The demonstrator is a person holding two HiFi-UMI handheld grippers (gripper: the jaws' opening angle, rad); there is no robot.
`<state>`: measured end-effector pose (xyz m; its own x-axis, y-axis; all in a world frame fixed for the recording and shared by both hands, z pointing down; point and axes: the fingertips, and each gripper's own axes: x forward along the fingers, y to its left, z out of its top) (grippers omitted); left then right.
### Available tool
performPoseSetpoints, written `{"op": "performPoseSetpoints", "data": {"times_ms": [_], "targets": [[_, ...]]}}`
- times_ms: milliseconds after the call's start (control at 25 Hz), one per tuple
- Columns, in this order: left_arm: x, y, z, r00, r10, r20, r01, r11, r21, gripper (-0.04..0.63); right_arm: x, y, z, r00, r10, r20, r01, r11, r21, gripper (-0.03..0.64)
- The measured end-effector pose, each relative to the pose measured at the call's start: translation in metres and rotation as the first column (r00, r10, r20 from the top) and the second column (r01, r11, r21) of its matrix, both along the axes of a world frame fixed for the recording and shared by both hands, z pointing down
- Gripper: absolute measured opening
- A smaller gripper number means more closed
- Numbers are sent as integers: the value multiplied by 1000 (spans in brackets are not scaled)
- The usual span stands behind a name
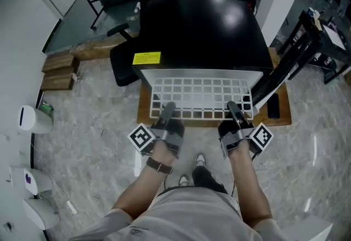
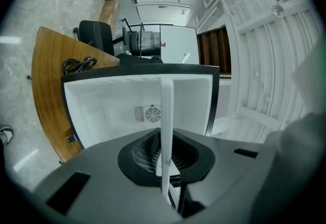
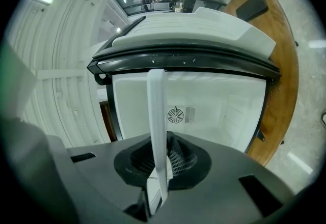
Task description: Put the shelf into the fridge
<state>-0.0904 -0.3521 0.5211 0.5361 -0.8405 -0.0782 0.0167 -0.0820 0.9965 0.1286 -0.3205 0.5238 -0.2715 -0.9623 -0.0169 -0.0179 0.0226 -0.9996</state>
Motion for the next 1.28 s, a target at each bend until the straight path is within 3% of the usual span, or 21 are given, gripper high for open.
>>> {"op": "performPoseSetpoints", "data": {"times_ms": [280,1280], "targets": [[17,-4,4,1000,-25,-9,25,1000,-12,28,17,-10,10,1000,0,-2,0,1000,18,44],[10,-89,3,994,-106,-13,106,994,-8,28,13,-96,5,999,24,-43,-23,1000,20,44]]}}
